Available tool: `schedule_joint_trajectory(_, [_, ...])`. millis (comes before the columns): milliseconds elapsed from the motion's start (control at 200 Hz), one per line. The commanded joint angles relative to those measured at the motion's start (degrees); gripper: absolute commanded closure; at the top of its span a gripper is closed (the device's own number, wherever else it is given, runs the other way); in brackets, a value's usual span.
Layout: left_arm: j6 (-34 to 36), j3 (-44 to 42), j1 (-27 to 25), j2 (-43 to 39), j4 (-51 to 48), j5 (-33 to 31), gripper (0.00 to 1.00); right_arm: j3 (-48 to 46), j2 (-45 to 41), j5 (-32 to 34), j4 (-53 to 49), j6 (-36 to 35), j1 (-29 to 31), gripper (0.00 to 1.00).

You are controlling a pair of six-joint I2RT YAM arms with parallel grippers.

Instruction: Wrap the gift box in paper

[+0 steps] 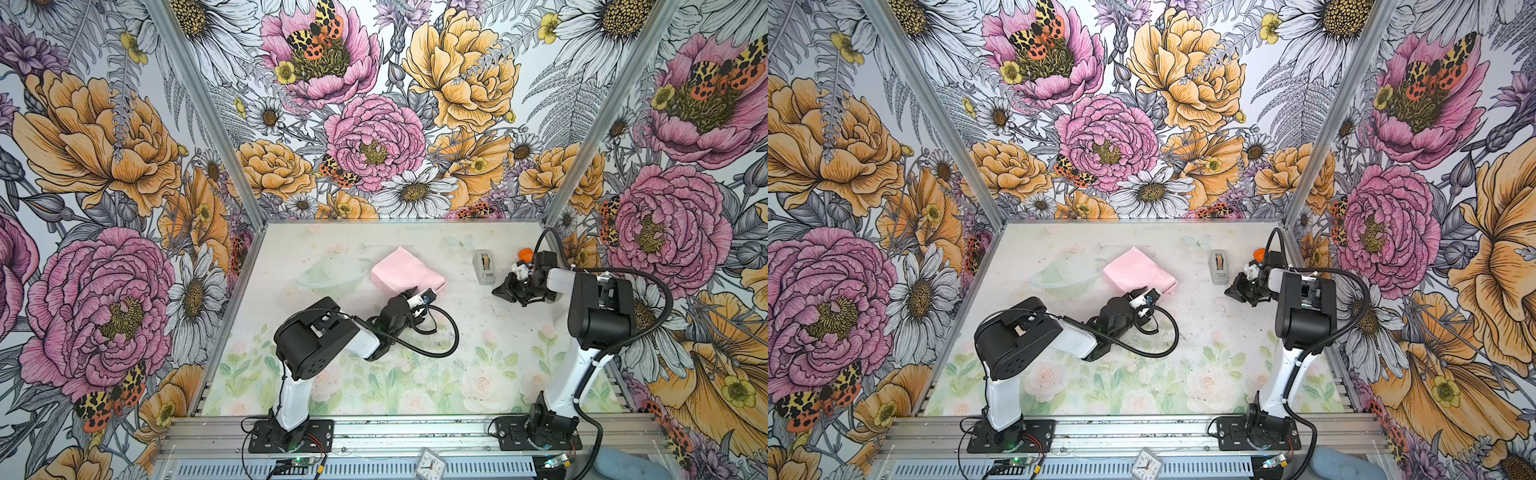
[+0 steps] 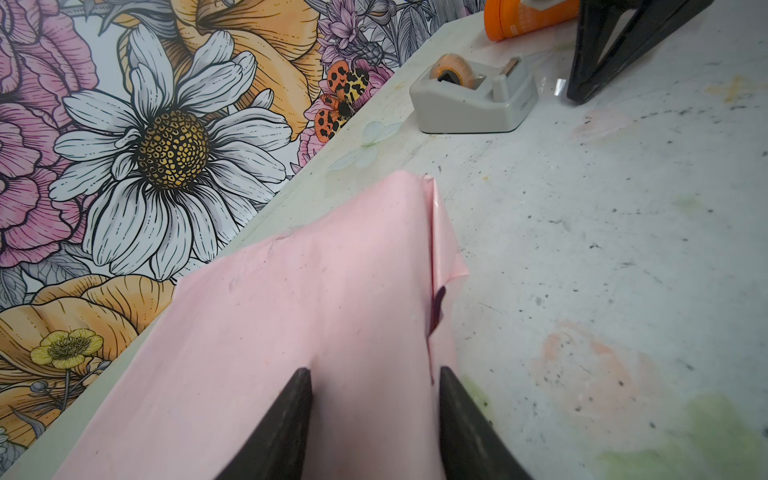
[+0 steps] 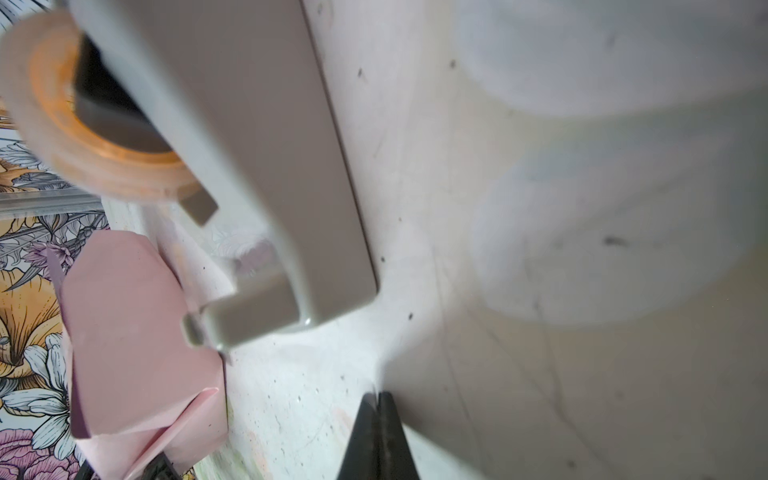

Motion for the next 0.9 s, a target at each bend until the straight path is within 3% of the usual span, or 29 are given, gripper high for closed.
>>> schedule_joint_trajectory(0, [-4.68,-2.88,-1.15,4.64,-15.26,3.47,0.52,-2.89,-7.59,-1.34,3.44,-0.02,-0.26,1.00])
schedule_joint_trajectory(165, [-3.74,-2.99,-0.97,4.90,-16.11,3.87,0.52,-8.42,-17.16,-3.60,5.33,0.46,3.07,1.00])
schedule_joint_trajectory(415, [-4.24,-3.13,-1.03,4.87,-16.31,4.22,0.52,-14.25,-25.62,-5.07,8.35,-2.63,13.95,1.00])
schedule_joint_trajectory(630, [-4.16,-2.82,-1.06,4.95,-16.31,5.00,0.52,-14.99,-25.83,-11.01,11.54,-3.73,19.88,1.00])
schedule_joint_trajectory(890, [-4.30,-2.71,-1.04,5.61,-16.31,5.51,0.52,-11.18,-20.07,-16.47,11.71,-6.16,23.35,1.00])
